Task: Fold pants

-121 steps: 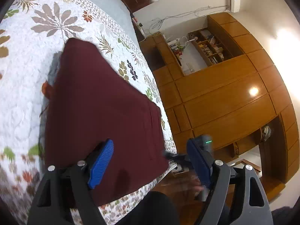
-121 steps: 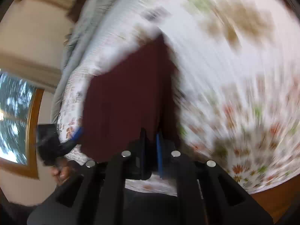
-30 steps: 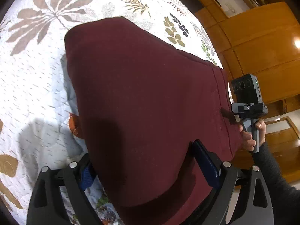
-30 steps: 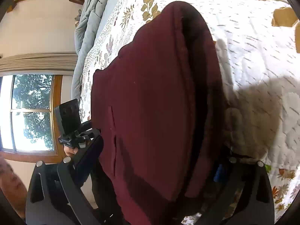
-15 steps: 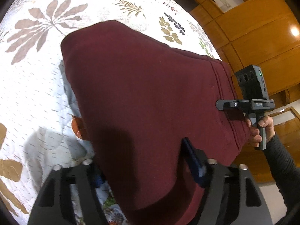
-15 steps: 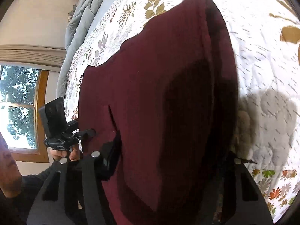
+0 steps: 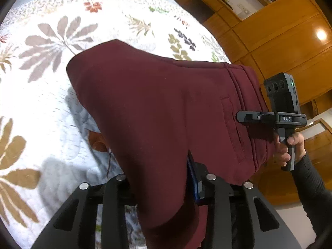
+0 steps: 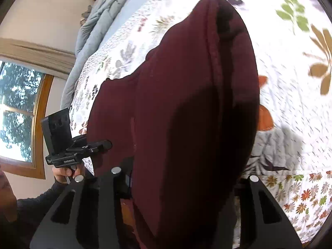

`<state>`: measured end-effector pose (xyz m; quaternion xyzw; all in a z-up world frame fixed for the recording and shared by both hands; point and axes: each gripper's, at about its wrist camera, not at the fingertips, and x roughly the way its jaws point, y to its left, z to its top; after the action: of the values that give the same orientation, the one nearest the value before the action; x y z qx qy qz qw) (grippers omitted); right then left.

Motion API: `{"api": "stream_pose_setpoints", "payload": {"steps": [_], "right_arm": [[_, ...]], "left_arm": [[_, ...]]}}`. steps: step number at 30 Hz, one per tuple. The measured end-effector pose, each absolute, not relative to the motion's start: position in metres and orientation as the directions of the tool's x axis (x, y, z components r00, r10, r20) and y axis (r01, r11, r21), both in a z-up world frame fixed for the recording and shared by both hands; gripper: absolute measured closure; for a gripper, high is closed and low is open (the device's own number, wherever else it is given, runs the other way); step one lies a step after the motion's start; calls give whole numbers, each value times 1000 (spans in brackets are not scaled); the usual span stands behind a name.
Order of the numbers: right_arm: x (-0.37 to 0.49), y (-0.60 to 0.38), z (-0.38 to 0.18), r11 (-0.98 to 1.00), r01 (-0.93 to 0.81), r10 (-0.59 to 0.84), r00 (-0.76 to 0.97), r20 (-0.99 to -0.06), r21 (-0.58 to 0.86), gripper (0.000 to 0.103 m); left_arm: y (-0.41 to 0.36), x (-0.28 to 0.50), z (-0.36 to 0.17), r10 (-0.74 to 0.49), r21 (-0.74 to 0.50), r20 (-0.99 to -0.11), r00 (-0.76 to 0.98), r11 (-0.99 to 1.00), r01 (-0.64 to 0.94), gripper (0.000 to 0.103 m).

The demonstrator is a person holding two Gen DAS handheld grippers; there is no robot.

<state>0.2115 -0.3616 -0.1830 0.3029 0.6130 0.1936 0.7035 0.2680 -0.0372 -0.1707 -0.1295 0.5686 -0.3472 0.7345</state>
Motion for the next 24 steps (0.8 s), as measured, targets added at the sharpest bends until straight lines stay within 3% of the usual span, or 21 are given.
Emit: {"api": "stream_pose_setpoints", "payload": {"steps": [6,14,24], "right_arm": [[230,-323,-163,735,10,667,168,-726,678,62],[296,-251,-177,693,-104,720,136,-680,713,62],[428,-137,-234,643,-112,765,59,-641,758,61]], "left_arm": [[3,264,-145,-622,-541,-760,186,765,350,68],[119,312,-124,-536,-470,-790,297,841,267,68],[245,399,-168,-474,-454,-819,323,880,141,68]]}}
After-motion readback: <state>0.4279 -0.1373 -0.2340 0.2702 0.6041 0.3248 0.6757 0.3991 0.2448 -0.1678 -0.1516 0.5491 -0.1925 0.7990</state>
